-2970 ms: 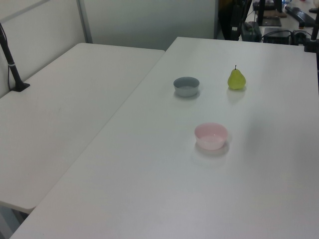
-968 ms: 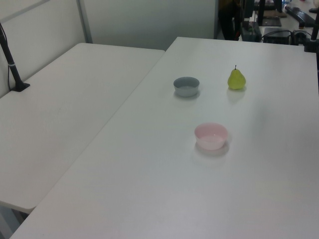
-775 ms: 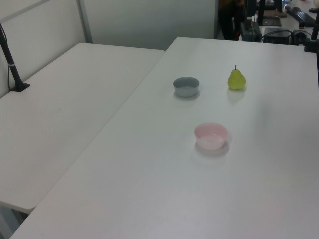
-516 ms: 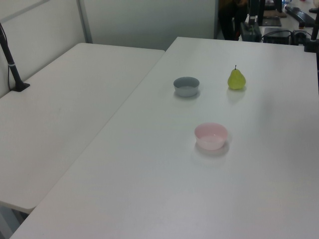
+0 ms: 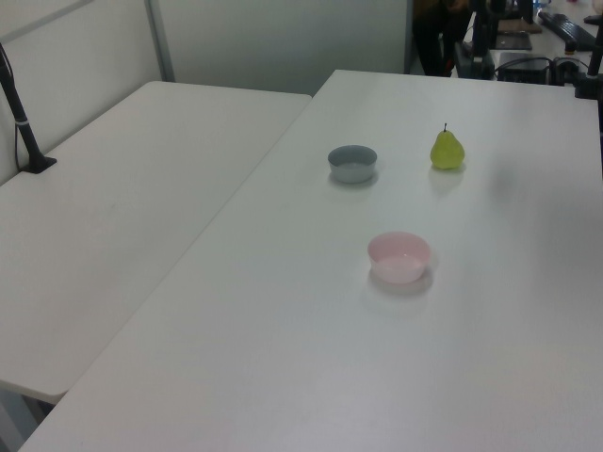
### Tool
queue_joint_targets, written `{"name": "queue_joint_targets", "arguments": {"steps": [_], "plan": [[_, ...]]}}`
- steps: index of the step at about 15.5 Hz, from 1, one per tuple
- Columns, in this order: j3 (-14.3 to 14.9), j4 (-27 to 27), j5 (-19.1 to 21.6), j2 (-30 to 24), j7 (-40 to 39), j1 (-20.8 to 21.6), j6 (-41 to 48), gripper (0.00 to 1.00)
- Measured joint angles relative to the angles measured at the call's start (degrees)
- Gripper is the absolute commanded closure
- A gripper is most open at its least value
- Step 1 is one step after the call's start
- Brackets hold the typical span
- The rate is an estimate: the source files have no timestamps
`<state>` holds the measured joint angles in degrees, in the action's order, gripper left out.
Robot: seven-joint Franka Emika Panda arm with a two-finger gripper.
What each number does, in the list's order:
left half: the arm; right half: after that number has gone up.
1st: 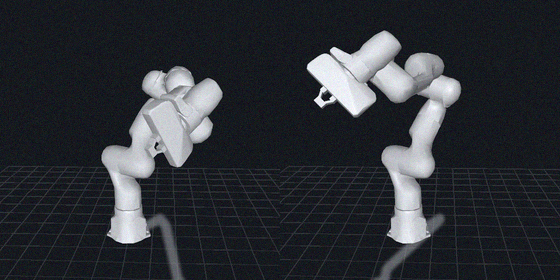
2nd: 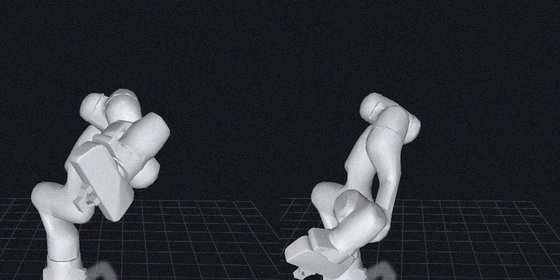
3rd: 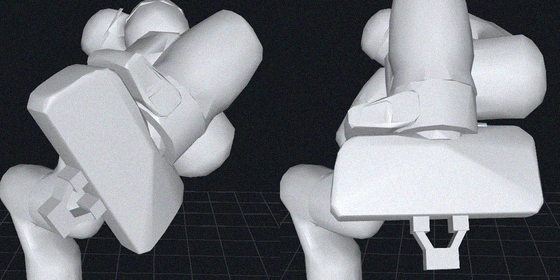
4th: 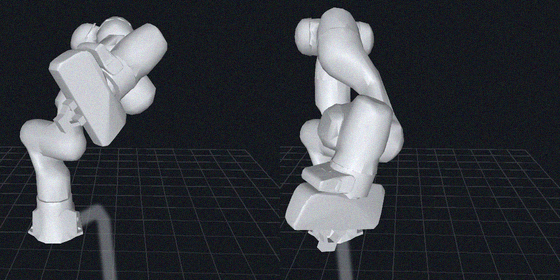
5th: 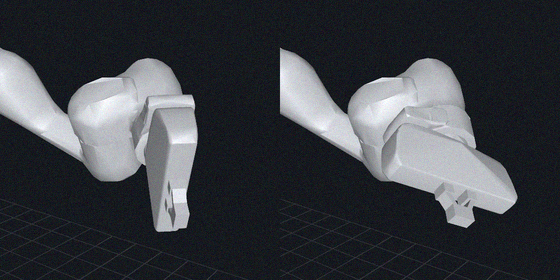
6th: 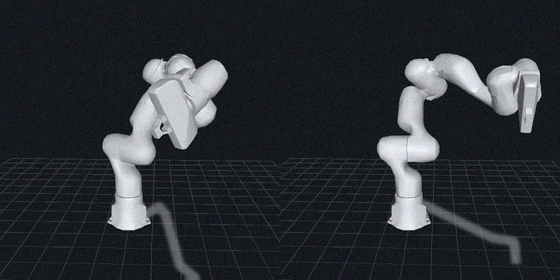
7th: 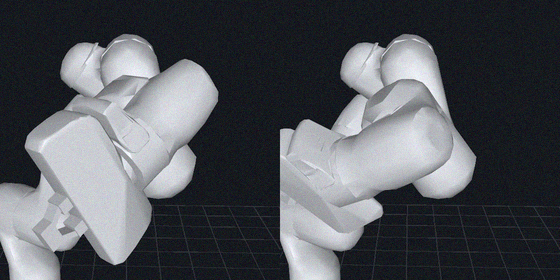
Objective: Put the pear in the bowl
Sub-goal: 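Move the open gripper over the yellow-green pear and lower it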
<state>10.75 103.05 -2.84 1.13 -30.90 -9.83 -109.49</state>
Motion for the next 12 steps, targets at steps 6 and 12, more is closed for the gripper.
{"name": "queue_joint_targets", "arguments": {"steps": [6,12], "plan": [[0.0,7.5,2.2,2.0,0.0,0.1,-10.4,0.00],[0.1,9.0,3.5,6.4,0.1,0.1,-15.2,0.00]]}}
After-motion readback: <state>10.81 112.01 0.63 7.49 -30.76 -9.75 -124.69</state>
